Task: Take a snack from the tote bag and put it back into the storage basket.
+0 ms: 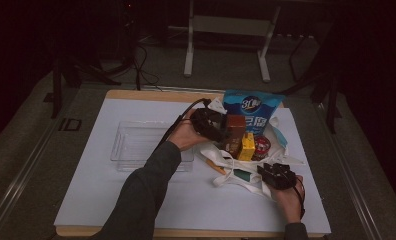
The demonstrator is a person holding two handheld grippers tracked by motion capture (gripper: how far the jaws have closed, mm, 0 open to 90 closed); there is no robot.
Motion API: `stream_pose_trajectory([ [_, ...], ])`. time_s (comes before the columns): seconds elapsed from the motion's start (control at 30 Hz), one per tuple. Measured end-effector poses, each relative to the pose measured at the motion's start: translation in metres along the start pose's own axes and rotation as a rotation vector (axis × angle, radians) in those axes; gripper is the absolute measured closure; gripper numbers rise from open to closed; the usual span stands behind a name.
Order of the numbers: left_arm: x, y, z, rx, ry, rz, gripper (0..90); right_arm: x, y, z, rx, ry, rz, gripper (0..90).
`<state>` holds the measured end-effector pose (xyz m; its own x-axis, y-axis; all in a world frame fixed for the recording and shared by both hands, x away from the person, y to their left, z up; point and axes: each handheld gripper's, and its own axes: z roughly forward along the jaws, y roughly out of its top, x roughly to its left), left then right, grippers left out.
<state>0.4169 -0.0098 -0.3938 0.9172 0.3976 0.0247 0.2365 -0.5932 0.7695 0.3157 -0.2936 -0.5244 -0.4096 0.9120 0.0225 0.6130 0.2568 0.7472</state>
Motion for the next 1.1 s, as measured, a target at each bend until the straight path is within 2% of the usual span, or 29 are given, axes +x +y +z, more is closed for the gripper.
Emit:
stream_pose_trajectory([
  [0.07, 0.003, 0.002, 0.000, -0.034, -0.004, -0.021, 24.3, 0.000, 0.000, 0.000, -0.001, -0.002, -0.001, 67.3],
  [0.17, 0.005, 0.004, 0.004, -0.024, -0.023, -0.006, 18.7, 0.000, 0.000, 0.000, -0.002, -0.001, -0.001, 67.3],
  [0.27, 0.005, 0.005, 0.008, -0.026, -0.033, 0.001, 17.3, 0.000, 0.000, 0.000, -0.003, 0.003, 0.001, 67.2],
  [0.3, 0.006, 0.006, 0.008, -0.029, -0.048, 0.002, 17.4, 0.000, 0.000, 0.000, -0.003, 0.003, 0.001, 67.2],
  [0.4, 0.006, 0.008, 0.010, -0.035, -0.046, 0.009, 17.4, 0.000, 0.000, 0.000, -0.003, 0.000, -0.001, 67.1],
  [0.5, 0.008, 0.013, 0.016, -0.005, -0.023, 0.012, 17.1, 0.000, 0.000, 0.000, -0.003, 0.002, 0.002, 67.0],
  [0.6, 0.008, 0.015, 0.018, -0.009, -0.026, 0.007, 15.9, -0.001, -0.001, 0.000, -0.005, 0.008, 0.008, 66.9],
  [0.7, 0.007, 0.016, 0.022, 0.002, -0.037, 0.025, 16.0, -0.001, -0.001, 0.000, -0.006, 0.011, 0.008, 66.8],
  [0.8, 0.006, 0.016, 0.026, 0.015, -0.039, 0.045, 21.9, -0.001, -0.001, 0.000, -0.008, 0.013, 0.011, 66.8],
  [0.83, 0.006, 0.016, 0.026, 0.019, -0.047, 0.051, 26.8, -0.001, -0.001, 0.000, -0.009, 0.014, 0.011, 66.8],
  [0.87, 0.004, 0.016, 0.028, 0.017, -0.076, 0.067, 31.4, -0.002, -0.001, 0.000, -0.009, 0.015, 0.012, 66.7],
  [1.1, 0.001, 0.018, 0.026, 0.027, -0.109, 0.088, 35.4, -0.002, -0.002, -0.001, -0.010, 0.015, 0.018, 66.7],
])
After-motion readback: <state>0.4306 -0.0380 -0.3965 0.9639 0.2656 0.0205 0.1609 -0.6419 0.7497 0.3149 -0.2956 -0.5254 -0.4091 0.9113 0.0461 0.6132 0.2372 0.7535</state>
